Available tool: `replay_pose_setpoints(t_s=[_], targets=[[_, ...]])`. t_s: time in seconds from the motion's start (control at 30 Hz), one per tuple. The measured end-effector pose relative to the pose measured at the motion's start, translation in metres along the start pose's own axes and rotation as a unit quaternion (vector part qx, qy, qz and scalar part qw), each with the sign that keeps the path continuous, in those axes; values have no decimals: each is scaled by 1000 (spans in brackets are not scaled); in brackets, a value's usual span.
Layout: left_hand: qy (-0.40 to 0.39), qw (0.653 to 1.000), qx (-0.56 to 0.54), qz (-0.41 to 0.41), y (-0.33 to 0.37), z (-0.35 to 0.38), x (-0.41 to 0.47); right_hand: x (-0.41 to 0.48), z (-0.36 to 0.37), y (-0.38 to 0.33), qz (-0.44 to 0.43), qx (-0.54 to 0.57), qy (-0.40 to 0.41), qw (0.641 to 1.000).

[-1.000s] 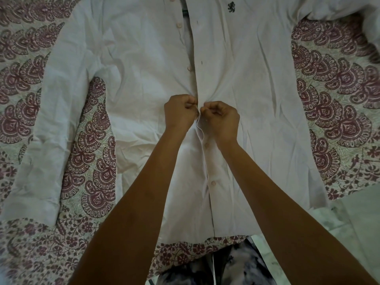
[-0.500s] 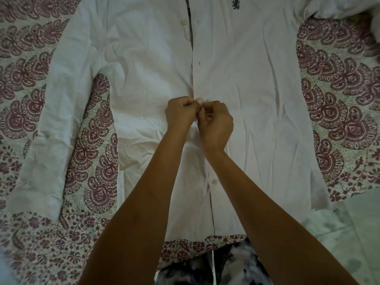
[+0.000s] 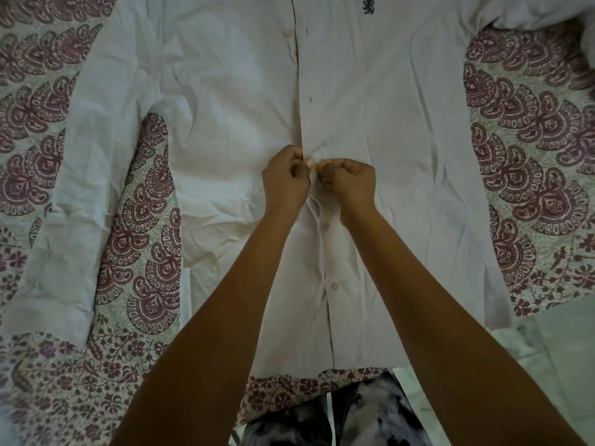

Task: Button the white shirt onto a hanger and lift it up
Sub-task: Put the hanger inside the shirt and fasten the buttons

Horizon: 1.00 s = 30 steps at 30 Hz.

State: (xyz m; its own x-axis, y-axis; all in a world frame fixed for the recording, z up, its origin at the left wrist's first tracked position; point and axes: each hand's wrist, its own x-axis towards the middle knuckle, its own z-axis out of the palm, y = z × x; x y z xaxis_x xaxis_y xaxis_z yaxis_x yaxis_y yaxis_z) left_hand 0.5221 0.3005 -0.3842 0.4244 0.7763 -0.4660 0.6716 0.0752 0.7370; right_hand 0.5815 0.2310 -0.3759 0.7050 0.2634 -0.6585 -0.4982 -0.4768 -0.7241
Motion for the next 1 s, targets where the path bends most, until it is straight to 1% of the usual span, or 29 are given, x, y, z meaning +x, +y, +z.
replay_pose_setpoints(t_s=[0.13,0.23,0.3,0.33,0.4,0.47,0.53,0.6,0.67,0.7,0.77,0.83,0.93,1.0], targets=[[-10,997,40,65,3,-3,3,4,-4,-3,11,4,-16,1000],[-14,989,80,127,1,-6,5,6,-4,-7,54,30,-27,998],[-22,976,133,173,0,-8,5,9,-6,-9,83,50,-48,994],[-27,970,154,188,0,-8,5,10,-8,-10,90,53,-60,993],[-28,968,152,198,3,-11,5,13,-11,-9,86,41,-71,993],[-18,978,115,174,4,-14,9,17,-13,-7,46,-16,-50,998],[0,985,88,148,4,-19,13,19,-12,-9,-30,-101,1,994],[21,987,71,146,6,-24,20,18,-9,-17,-118,-144,38,982],[33,987,51,147,10,-28,30,19,-3,-27,-197,-161,35,967],[35,988,45,146,13,-30,35,20,0,-32,-221,-168,24,960],[37,987,46,146,18,-31,49,28,9,-44,-241,-199,-11,950],[31,986,55,152,22,-30,62,40,18,-52,-237,-273,-38,931],[15,985,81,153,28,-26,79,55,31,-54,-224,-428,-29,875],[-2,983,96,157,30,-21,88,62,36,-55,-219,-474,-11,853]])
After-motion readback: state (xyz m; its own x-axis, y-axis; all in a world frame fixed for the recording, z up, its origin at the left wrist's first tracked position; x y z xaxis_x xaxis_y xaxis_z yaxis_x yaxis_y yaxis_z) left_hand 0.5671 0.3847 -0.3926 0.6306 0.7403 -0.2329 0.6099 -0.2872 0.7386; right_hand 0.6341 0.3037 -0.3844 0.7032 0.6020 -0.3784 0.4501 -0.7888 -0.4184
